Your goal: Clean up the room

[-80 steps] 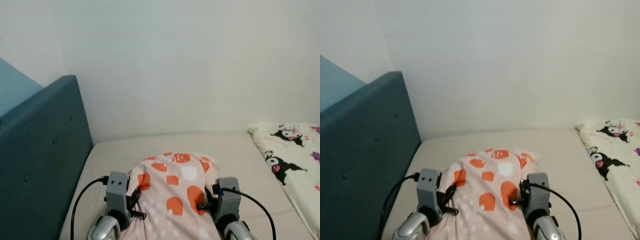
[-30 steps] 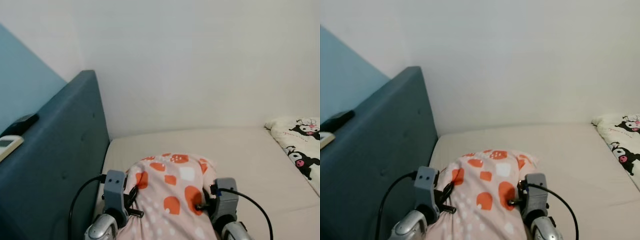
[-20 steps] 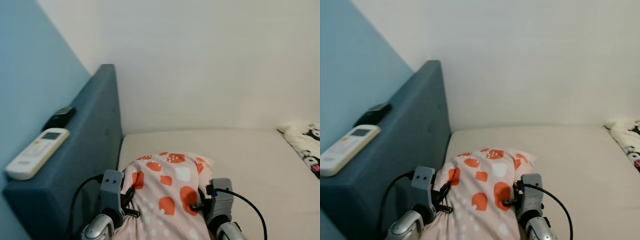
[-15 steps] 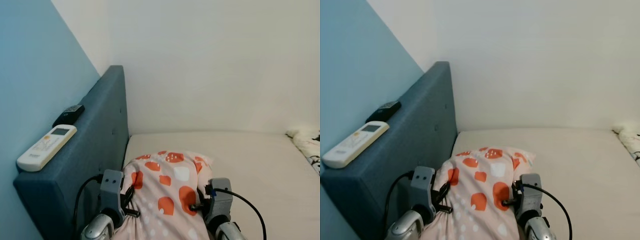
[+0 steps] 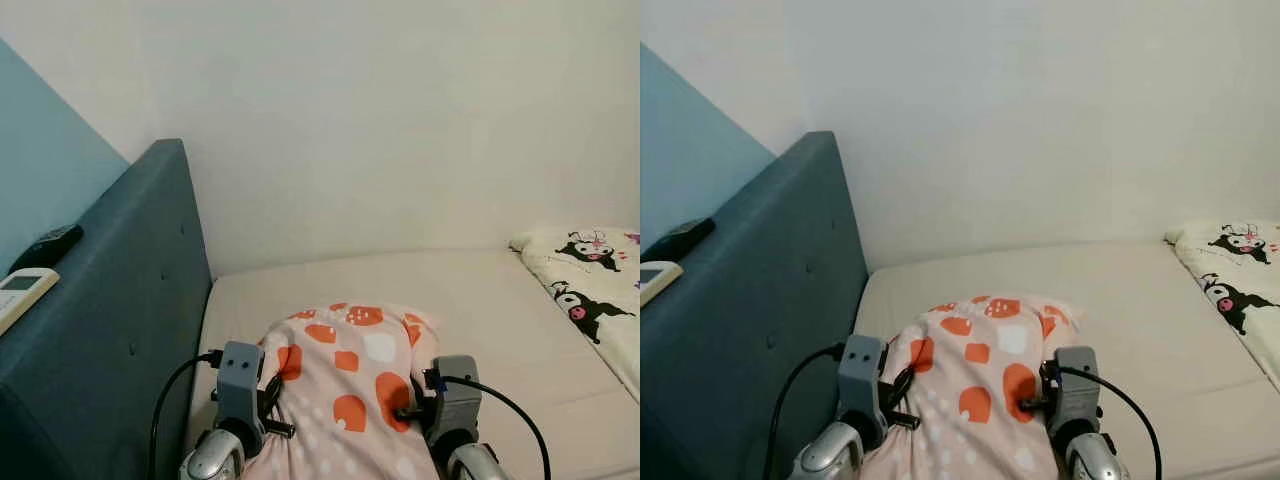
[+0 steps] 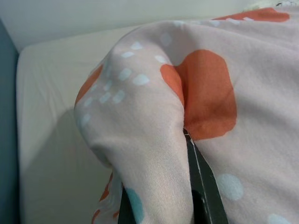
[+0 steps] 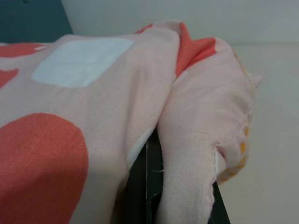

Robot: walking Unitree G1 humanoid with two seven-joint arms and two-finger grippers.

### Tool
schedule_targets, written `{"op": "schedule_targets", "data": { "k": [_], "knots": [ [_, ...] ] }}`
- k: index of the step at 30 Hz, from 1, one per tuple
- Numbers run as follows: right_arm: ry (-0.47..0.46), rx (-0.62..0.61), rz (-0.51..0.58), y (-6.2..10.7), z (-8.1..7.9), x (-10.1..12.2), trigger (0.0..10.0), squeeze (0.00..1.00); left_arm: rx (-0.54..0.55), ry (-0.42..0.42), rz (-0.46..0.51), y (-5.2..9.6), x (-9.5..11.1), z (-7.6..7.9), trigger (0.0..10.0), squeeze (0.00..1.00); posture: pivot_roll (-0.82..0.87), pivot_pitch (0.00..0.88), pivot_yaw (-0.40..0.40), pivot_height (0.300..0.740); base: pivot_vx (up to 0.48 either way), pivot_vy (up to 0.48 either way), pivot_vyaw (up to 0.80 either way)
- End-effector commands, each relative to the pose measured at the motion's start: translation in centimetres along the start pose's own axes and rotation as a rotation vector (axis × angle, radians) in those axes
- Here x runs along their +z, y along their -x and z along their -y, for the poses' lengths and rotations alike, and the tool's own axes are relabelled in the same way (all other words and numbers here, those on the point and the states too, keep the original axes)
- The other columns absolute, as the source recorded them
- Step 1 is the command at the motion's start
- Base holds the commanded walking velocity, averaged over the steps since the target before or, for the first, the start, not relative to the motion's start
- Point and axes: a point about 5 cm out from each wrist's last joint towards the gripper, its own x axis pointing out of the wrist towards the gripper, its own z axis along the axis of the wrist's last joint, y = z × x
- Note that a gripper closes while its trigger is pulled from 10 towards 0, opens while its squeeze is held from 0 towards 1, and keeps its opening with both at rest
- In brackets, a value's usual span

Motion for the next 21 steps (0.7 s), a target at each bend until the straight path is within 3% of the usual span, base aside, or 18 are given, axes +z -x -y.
{"op": "schedule_targets", "data": {
  "k": [1,21],
  "knots": [
    [0.006,0.027,0.018,-0.45,-0.72,0.51,10.0,0.00,-0.019,-0.014,0.046,-0.49,0.86,0.32,10.0,0.00,-0.02,0.121,-0.001,0.724,0.000,0.000,0.00],
    [0.019,0.015,0.029,-0.88,-0.62,0.81,10.0,0.00,0.016,-0.006,0.062,-0.64,1.25,-0.46,10.0,0.00,-0.01,0.128,-0.006,0.724,0.012,0.000,0.00]
  ]
}}
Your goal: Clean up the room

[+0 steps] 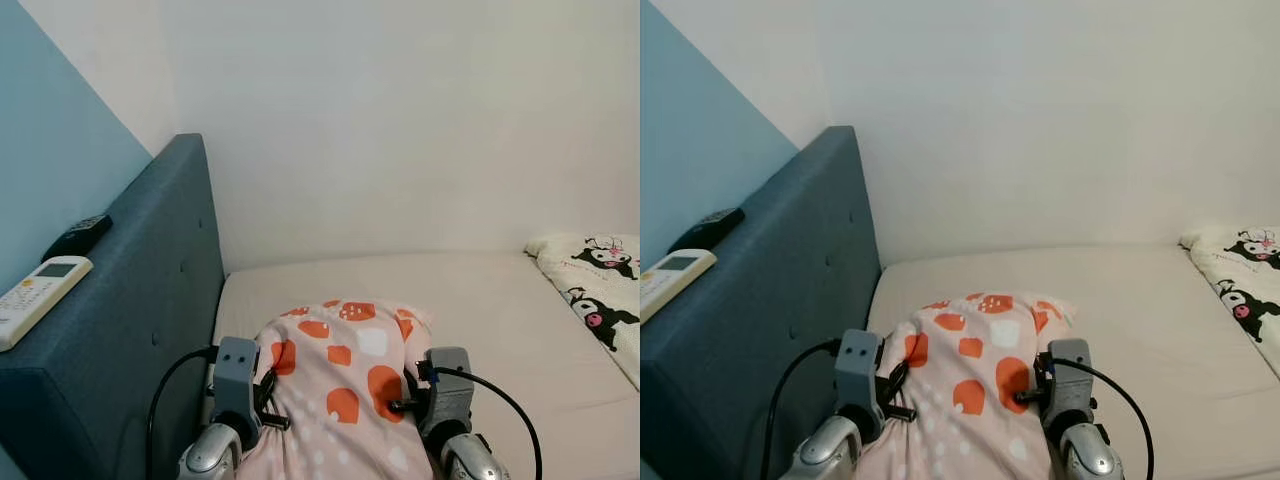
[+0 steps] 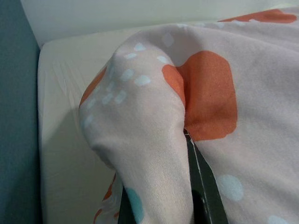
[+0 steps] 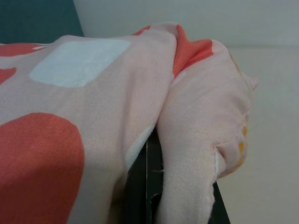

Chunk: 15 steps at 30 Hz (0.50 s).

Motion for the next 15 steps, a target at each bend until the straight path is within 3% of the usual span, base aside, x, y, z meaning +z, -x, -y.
{"op": "schedule_targets", "data": {
  "k": [1,15],
  "knots": [
    [0.006,0.019,0.033,-0.23,-0.44,0.57,10.0,0.00,-0.019,-0.005,0.058,-0.19,0.92,0.16,10.0,0.00,-0.01,0.128,-0.006,0.724,0.244,0.000,0.00],
    [0.005,0.027,0.028,-0.22,-0.45,0.45,10.0,0.00,-0.025,0.012,0.073,-0.17,1.03,0.28,10.0,0.00,-0.02,0.124,-0.011,0.724,0.318,0.000,0.00]
  ]
}}
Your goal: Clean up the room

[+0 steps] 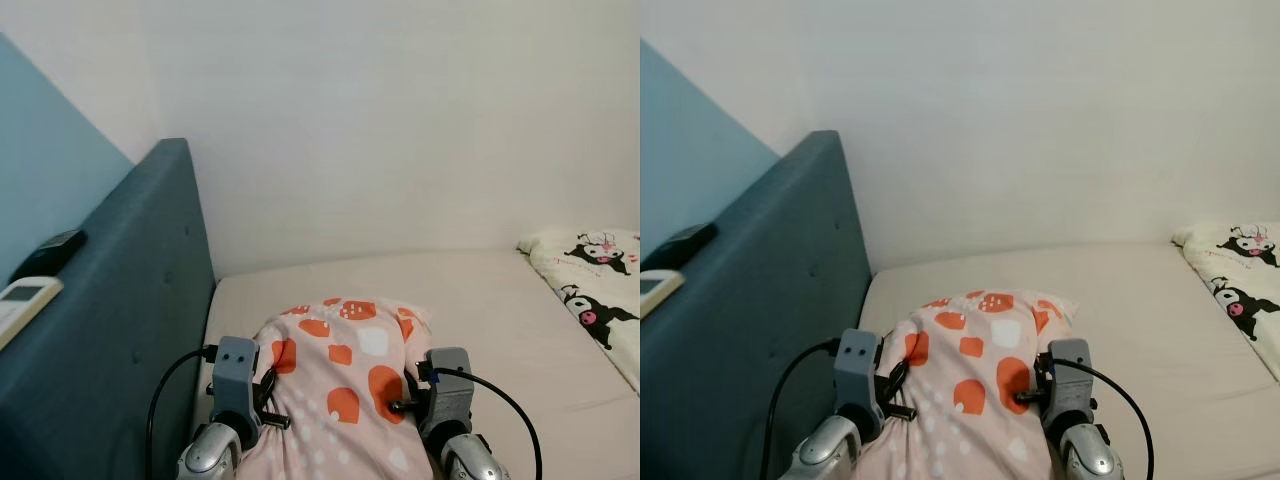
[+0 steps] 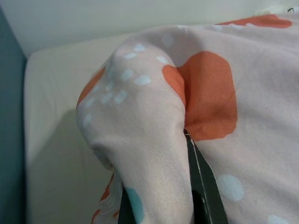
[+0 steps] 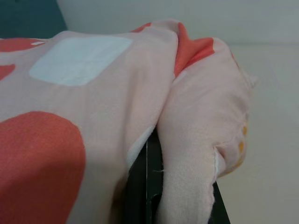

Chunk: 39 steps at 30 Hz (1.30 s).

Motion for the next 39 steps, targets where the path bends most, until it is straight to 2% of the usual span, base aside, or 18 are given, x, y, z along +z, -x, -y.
{"op": "schedule_targets", "data": {
  "k": [1,19,31,39],
  "knots": [
    [0.002,0.032,0.039,-0.34,-0.71,0.71,10.0,0.00,-0.010,0.004,0.057,-0.13,0.87,0.10,10.0,0.00,-0.02,0.124,-0.011,0.724,0.000,0.000,0.00],
    [0.004,0.047,0.032,-0.37,-0.92,0.55,10.0,0.00,0.020,-0.002,0.046,0.06,0.60,-0.73,10.0,0.00,-0.02,0.109,-0.019,0.724,0.000,0.000,0.00],
    [-0.008,0.044,0.047,-0.48,-0.86,0.82,10.0,0.00,0.017,0.003,0.050,0.10,0.61,-0.76,10.0,0.00,-0.02,0.102,-0.019,0.724,0.000,0.000,0.00],
    [0.036,0.058,0.047,-0.55,-1.06,1.00,10.0,0.00,0.014,-0.004,0.059,0.08,0.79,-0.70,10.0,0.00,-0.02,0.107,-0.020,0.724,0.000,-0.095,0.00]
  ]
}}
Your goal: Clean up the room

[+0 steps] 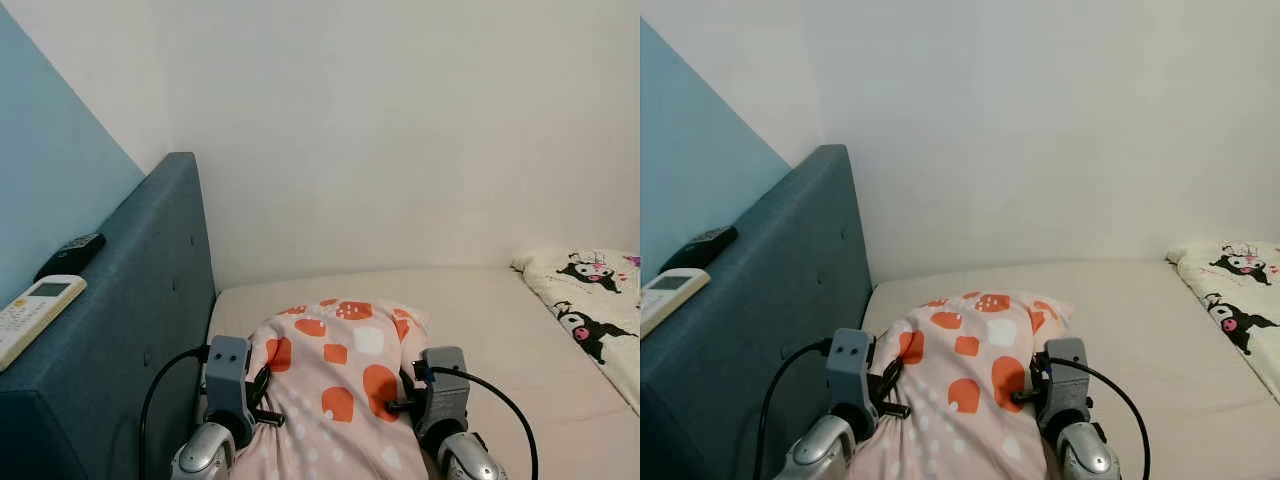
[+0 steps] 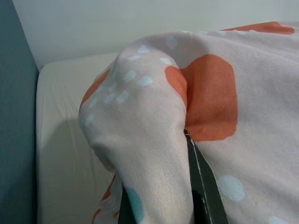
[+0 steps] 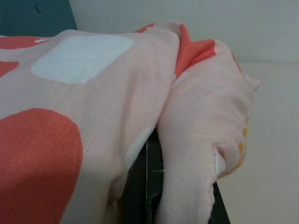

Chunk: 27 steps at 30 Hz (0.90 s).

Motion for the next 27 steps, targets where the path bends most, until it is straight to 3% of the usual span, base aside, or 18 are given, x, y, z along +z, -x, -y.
{"op": "schedule_targets", "data": {
  "k": [1,7,11,27],
  "knots": [
    [0.027,0.031,0.041,-0.19,-0.58,0.71,10.0,0.00,-0.013,-0.007,0.045,-0.12,0.69,0.16,10.0,0.00,-0.02,0.107,-0.020,0.724,0.000,-0.458,0.00],
    [0.043,0.023,0.040,-0.17,-0.41,0.72,10.0,0.00,0.009,-0.011,0.035,-0.27,0.65,-0.06,10.0,0.00,-0.02,0.111,-0.020,0.724,0.000,-0.414,0.80],
    [0.007,0.002,0.048,-0.13,-0.09,0.75,10.0,0.00,0.030,-0.004,0.026,-0.27,0.51,-0.33,10.0,0.00,-0.02,0.111,-0.021,0.724,0.000,0.000,0.00],
    [0.011,0.001,0.050,-0.12,-0.13,0.76,10.0,0.00,0.044,-0.001,0.029,-0.28,0.58,-0.68,10.0,0.00,-0.01,0.115,-0.019,0.724,0.000,0.000,0.00]
  ]
}}
